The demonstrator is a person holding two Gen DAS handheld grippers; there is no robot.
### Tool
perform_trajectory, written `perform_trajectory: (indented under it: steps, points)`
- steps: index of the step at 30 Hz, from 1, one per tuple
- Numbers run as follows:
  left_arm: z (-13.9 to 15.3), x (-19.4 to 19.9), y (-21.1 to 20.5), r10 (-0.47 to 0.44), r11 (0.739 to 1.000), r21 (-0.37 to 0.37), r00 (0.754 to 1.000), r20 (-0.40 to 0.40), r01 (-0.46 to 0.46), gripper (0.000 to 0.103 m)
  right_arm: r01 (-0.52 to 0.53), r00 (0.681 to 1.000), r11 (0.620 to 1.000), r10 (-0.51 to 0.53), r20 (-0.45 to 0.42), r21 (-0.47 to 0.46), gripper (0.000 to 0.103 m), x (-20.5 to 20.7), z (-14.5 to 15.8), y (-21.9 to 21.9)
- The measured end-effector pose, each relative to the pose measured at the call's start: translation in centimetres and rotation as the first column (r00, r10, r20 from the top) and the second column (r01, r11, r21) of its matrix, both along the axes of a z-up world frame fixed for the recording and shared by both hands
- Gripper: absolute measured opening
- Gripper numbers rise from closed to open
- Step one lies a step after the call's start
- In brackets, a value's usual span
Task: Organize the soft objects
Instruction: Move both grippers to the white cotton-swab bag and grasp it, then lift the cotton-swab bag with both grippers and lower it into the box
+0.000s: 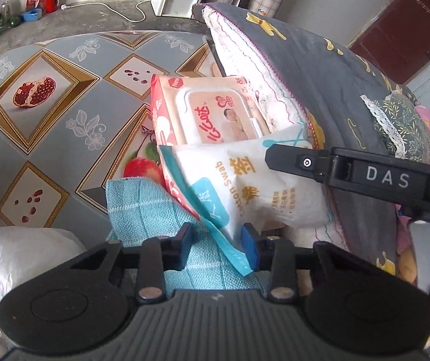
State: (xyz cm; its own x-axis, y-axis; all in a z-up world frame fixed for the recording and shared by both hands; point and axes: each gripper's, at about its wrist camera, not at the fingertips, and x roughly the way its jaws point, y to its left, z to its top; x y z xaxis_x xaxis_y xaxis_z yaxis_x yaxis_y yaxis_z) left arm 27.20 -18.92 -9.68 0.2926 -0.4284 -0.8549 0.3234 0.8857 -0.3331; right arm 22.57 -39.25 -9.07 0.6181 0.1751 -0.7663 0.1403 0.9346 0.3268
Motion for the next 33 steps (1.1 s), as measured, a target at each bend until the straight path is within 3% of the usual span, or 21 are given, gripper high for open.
perform_trajectory:
  steps: [1, 7, 12, 19, 27, 33]
  points:
    - [0.2, -0.1, 0.0, 0.002, 1.0, -0.004, 1.0, 0.002, -0.002, 0.024, 0.002, 1.0, 1.0, -0.002, 0.008, 0.003, 0.031, -0.2, 0.2, 0.1]
    - [1.0, -0.9, 0.5, -0.003, 0.999, -0.033, 1.0, -0.017, 0.002, 0.024, 0.029, 0.998, 0.999, -0.03, 0.049, 0.028, 0.019, -2.5, 2.3, 0.4]
    - [3.0, -2.9, 1.6, -0.005, 0.997, -0.077, 1.0, 0.001, 0.005, 0.024, 0.025, 0.993, 0.999, -0.029, 0.11, 0.037, 0.017, -5.5, 5.3, 1.3]
    - [8.5, -7.1, 4.6, 0.01, 0.988, -0.152, 0.996, 0.093, 0.004, 0.024, -0.017, 0.971, 0.999, 0.009, 0.24, 0.031, 0.016, -10.8, 11.4, 3.9]
    - [14.0, -12.5, 10.2, 0.06, 0.98, -0.198, 0.974, 0.217, -0.017, 0.024, -0.127, 0.925, 0.992, 0.122, 0.359, -0.011, 0.016, -15.5, 18.2, 10.0]
    - [15.9, -16.1, 17.7, 0.187, 0.958, -0.261, 0.949, 0.252, -0.12, 0.023, -0.265, 0.89, 0.964, 0.241, 0.388, 0.01, 0.016, -15.9, 20.9, 16.6]
